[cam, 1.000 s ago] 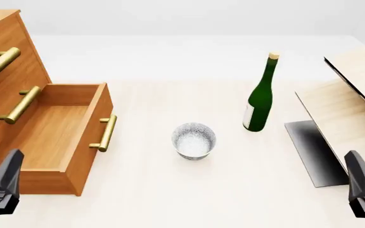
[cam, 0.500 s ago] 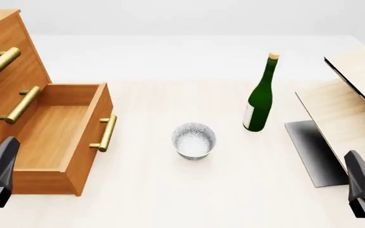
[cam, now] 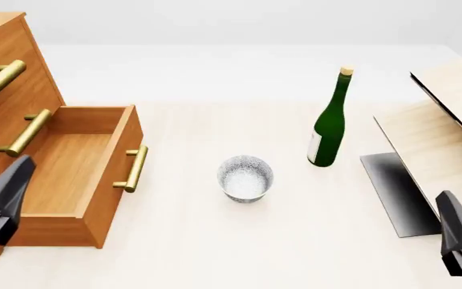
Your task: Put the bowl in the bottom drawer of the cabinet and close it.
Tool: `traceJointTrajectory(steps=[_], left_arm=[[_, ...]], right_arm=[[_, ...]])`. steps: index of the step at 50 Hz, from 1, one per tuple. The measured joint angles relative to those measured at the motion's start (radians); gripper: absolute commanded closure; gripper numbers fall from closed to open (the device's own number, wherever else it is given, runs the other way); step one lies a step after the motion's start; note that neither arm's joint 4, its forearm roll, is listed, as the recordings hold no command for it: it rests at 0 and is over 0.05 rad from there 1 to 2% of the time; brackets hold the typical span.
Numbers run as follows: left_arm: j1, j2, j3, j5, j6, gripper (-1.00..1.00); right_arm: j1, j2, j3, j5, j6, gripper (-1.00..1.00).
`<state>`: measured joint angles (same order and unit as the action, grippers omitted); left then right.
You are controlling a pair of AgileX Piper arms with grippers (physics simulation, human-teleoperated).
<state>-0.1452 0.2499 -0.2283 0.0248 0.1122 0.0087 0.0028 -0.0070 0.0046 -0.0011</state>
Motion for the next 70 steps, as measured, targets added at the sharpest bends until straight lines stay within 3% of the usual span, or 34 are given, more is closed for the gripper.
traceJointTrajectory(steps=[34,70], left_arm=[[-0.053,0.156,-0.134,0.105,0.035,-1.0],[-0.076,0.345,-0.25,0.201,-0.057,-1.0]], right_arm=[[0.001,0.001,0.0,0.0,0.0,-1.0],[0.002,-0.001,0.0,0.001,0.0,-1.0]])
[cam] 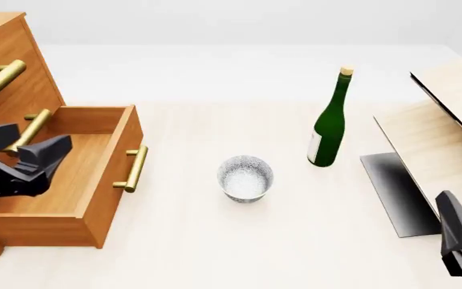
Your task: Put the bowl in the bottom drawer of the cabinet and close it.
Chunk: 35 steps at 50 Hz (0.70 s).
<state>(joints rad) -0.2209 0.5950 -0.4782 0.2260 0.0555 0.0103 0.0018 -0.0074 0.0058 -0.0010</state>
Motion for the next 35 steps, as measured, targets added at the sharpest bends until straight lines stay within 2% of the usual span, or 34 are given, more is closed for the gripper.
traceJointTrajectory(steps=[35], left_arm=[[0.022,0.224,-0.019,-0.051,-0.059,-1.0]], right_arm=[[0.0,0.0,0.0,0.0,0.0,-1.0]])
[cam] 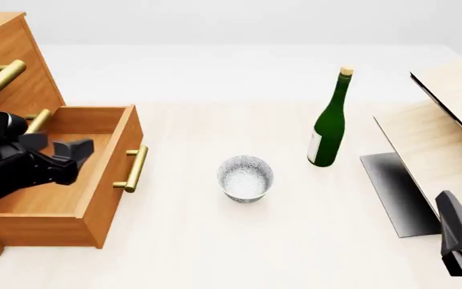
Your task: Put the bowl in the bottom drawer of the cabinet and close it.
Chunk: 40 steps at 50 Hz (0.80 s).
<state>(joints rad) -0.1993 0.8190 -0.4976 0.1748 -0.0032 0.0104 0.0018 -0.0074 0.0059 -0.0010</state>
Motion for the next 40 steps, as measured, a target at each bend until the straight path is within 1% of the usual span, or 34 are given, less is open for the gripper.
traceJointTrajectory(steps=[22,33,40], left_arm=[[0.007,0.083,0.02,-0.03,-0.038,-1.0],[0.008,0.103,0.023,-0.037,-0.048,-1.0],[0.031,0.139,0.03,-0.053,-0.048,-1.0]], right_arm=[[0.0,0.0,0.0,0.0,0.0,-1.0],[0.0,0.0,0.0,0.0,0.0,-1.0],[0.0,0.0,0.0,0.0,0.0,-1.0]])
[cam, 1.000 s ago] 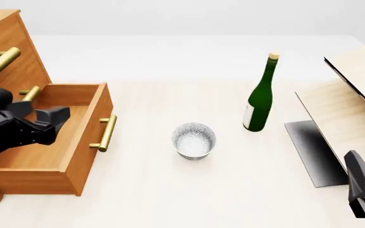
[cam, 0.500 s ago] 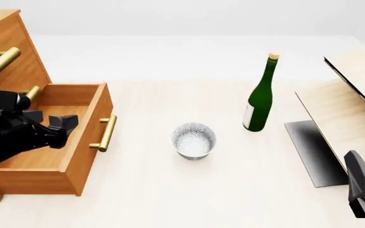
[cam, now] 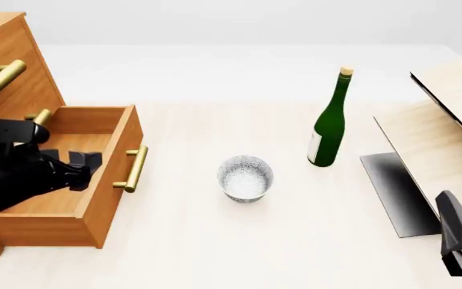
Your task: Put the bowl in the bottom drawer of the cabinet and close it.
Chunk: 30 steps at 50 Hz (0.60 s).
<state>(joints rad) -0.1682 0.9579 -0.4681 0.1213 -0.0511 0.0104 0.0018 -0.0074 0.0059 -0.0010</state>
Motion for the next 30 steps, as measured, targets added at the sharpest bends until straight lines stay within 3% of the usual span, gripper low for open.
traceJointTrajectory(steps=[30], left_arm=[[0.018,0.144,0.016,-0.085,-0.013,-1.0]], right_arm=[[0.003,0.001,0.0,-0.001,0.0,-1.0]])
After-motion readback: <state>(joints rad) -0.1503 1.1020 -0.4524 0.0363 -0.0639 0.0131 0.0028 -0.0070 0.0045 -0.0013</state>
